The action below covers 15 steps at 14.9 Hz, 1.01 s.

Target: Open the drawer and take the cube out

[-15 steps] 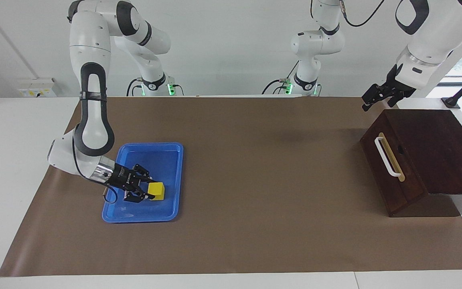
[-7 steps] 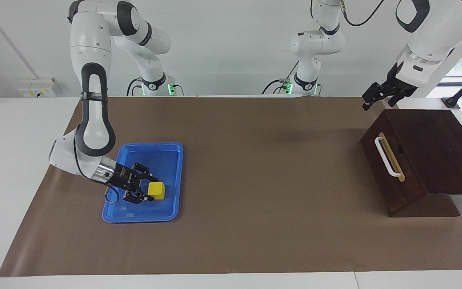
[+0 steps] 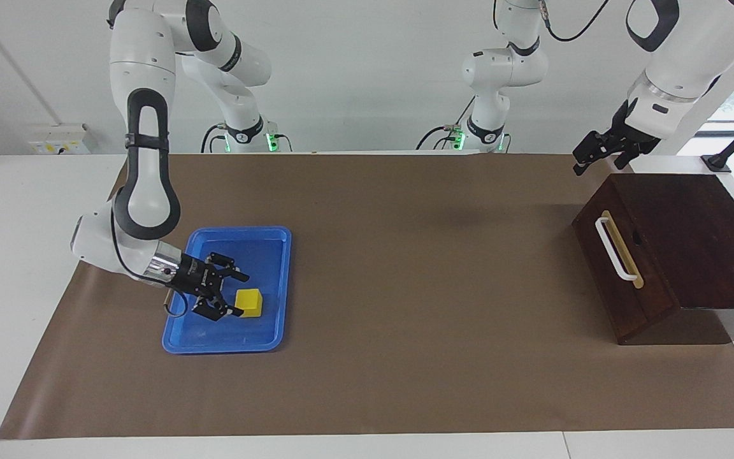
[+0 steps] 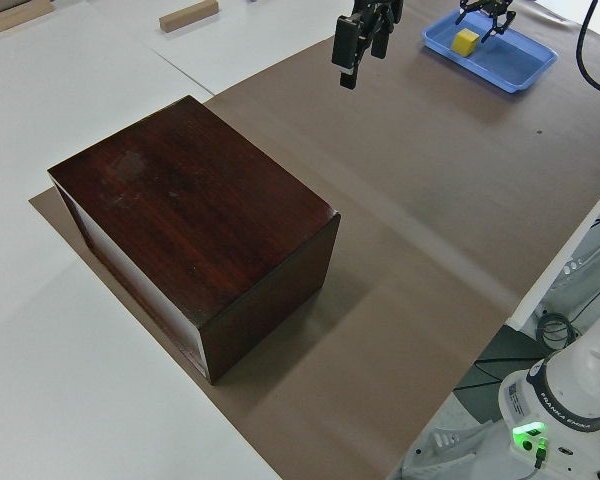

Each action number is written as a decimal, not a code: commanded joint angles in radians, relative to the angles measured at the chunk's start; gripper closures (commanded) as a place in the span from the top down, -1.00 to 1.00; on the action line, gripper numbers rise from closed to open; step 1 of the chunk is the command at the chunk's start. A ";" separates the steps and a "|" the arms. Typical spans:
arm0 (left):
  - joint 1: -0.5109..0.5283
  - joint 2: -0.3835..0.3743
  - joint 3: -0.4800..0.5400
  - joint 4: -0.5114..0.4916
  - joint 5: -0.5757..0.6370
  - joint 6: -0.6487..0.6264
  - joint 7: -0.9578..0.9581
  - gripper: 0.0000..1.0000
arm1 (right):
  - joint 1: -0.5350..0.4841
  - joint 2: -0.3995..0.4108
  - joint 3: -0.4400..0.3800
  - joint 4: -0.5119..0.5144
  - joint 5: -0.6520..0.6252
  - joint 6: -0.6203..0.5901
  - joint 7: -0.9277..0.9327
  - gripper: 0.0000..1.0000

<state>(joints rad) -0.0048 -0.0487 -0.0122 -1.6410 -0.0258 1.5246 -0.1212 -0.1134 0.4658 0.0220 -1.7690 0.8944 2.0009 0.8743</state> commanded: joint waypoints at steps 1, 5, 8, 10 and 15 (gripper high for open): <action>0.003 0.000 0.001 0.007 -0.016 -0.017 0.003 1.00 | -0.002 -0.091 0.001 -0.013 -0.096 -0.060 0.063 1.00; 0.008 -0.004 0.001 0.000 -0.014 -0.018 0.002 1.00 | 0.000 -0.220 0.003 -0.012 -0.247 -0.149 0.138 1.00; 0.013 -0.005 0.001 -0.002 -0.014 -0.023 0.000 1.00 | 0.011 -0.306 0.004 -0.006 -0.395 -0.212 0.121 1.00; 0.011 -0.005 0.001 -0.002 -0.014 -0.023 0.000 1.00 | 0.012 -0.366 0.004 -0.003 -0.457 -0.253 0.098 1.00; 0.013 -0.005 0.001 -0.002 -0.014 -0.023 0.000 1.00 | 0.009 -0.498 0.007 -0.003 -0.644 -0.324 -0.169 1.00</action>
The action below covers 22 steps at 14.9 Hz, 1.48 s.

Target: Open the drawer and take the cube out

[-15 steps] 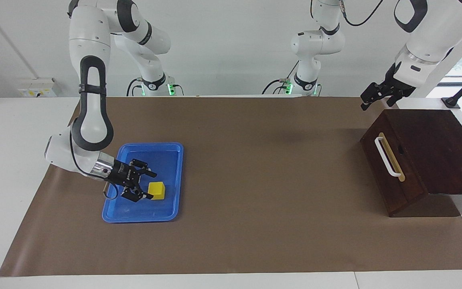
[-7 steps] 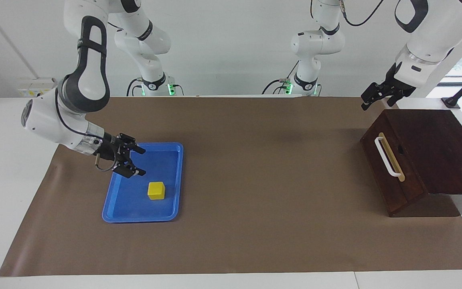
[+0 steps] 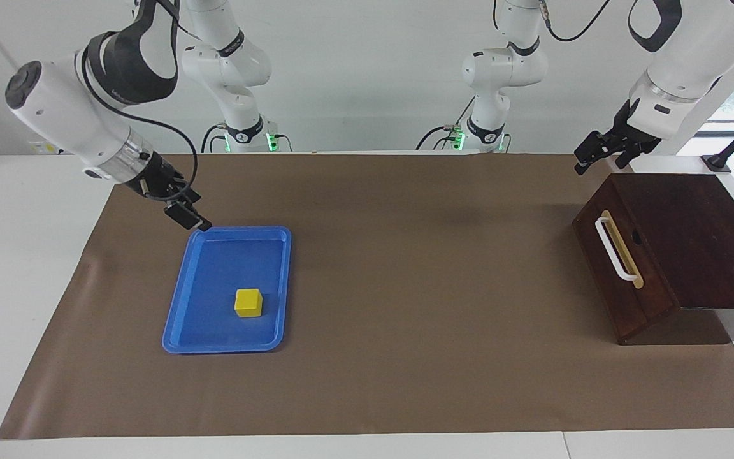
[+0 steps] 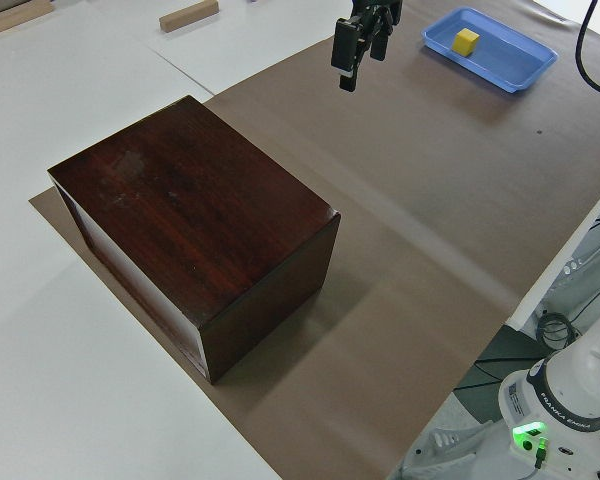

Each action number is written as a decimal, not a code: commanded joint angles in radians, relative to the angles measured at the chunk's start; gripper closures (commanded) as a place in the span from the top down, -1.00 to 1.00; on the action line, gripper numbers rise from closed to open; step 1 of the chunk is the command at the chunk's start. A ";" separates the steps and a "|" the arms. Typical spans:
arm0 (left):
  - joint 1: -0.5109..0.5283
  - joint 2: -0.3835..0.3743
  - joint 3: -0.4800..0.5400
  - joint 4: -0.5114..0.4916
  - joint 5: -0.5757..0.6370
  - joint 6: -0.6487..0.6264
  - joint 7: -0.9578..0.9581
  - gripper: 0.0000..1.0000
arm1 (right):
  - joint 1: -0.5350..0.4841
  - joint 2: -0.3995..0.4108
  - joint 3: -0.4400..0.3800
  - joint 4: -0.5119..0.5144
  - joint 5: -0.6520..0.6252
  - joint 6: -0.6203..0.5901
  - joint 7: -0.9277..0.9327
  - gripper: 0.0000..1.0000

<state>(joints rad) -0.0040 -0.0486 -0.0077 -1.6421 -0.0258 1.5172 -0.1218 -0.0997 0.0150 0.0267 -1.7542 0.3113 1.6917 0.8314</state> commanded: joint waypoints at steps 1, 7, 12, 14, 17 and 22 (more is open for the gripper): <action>0.012 -0.005 -0.003 -0.001 -0.014 -0.015 0.001 1.00 | -0.014 -0.067 0.001 -0.016 -0.087 -0.036 -0.209 1.00; 0.012 -0.005 -0.003 -0.001 -0.014 -0.015 0.001 1.00 | -0.017 -0.122 -0.005 0.033 -0.236 -0.173 -0.640 1.00; 0.012 -0.005 -0.003 -0.001 -0.014 -0.015 0.002 1.00 | -0.005 -0.139 0.004 0.030 -0.327 -0.156 -0.785 1.00; 0.012 -0.005 -0.003 -0.001 -0.014 -0.015 0.001 1.00 | -0.002 -0.142 0.009 0.019 -0.327 -0.144 -0.791 1.00; 0.012 -0.005 -0.003 -0.001 -0.014 -0.015 0.001 1.00 | -0.003 -0.142 0.009 0.018 -0.327 -0.147 -0.860 1.00; 0.012 -0.005 -0.003 -0.001 -0.014 -0.015 0.001 1.00 | -0.003 -0.142 0.009 0.018 -0.328 -0.144 -0.871 1.00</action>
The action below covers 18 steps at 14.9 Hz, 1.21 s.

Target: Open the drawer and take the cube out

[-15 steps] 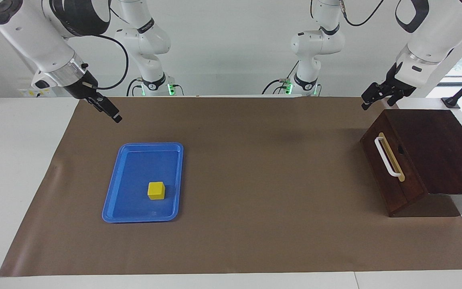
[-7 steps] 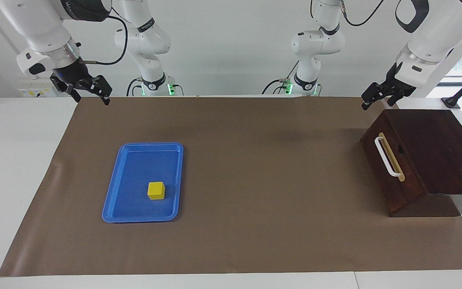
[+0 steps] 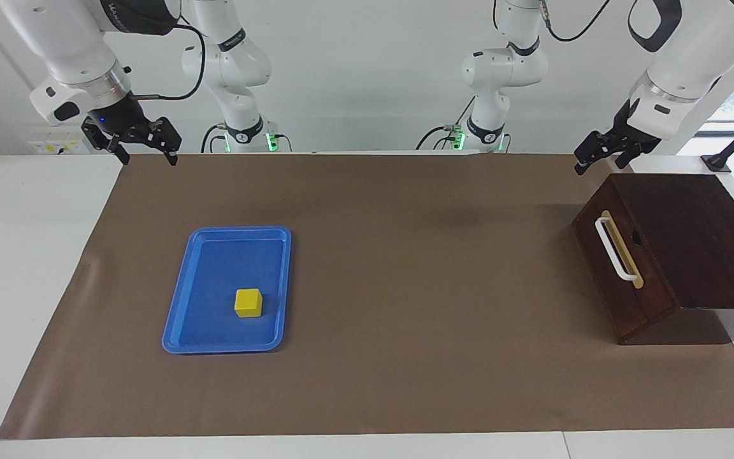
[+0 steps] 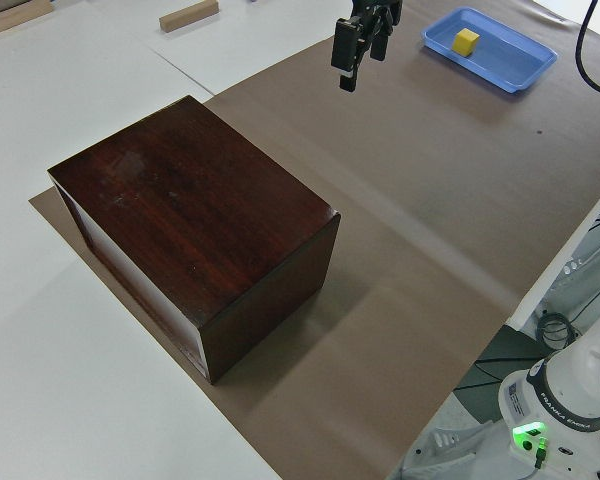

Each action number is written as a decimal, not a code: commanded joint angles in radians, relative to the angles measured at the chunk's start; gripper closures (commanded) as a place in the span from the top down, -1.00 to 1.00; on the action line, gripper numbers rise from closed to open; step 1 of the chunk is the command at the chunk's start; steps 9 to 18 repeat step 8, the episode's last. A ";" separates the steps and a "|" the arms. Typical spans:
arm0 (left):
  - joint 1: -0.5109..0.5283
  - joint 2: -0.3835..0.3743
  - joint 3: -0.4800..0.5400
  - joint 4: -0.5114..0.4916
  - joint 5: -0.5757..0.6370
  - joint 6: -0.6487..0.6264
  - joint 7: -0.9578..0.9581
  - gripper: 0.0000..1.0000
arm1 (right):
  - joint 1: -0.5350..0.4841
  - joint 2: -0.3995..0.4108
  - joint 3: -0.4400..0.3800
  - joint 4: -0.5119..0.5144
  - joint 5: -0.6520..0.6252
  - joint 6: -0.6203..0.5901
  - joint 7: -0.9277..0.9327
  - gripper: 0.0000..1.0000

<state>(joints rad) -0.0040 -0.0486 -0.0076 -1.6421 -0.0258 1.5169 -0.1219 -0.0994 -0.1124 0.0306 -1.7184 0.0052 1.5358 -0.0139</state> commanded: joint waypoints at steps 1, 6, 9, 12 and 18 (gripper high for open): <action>0.012 -0.005 -0.003 -0.001 -0.014 -0.015 0.001 1.00 | -0.003 -0.015 0.005 -0.018 -0.022 0.013 -0.026 1.00; 0.012 -0.005 -0.003 -0.001 -0.014 -0.015 0.001 1.00 | -0.005 -0.015 0.003 -0.017 -0.021 0.007 -0.024 1.00; 0.012 -0.005 -0.003 -0.001 -0.014 -0.015 0.001 1.00 | -0.006 -0.013 0.003 -0.012 -0.021 0.006 -0.024 1.00; 0.012 -0.005 -0.003 -0.001 -0.014 -0.015 0.001 1.00 | -0.006 -0.013 0.003 -0.012 -0.021 0.006 -0.024 1.00; 0.012 -0.005 -0.003 -0.001 -0.014 -0.015 0.001 1.00 | -0.006 -0.013 0.003 -0.012 -0.021 0.006 -0.024 1.00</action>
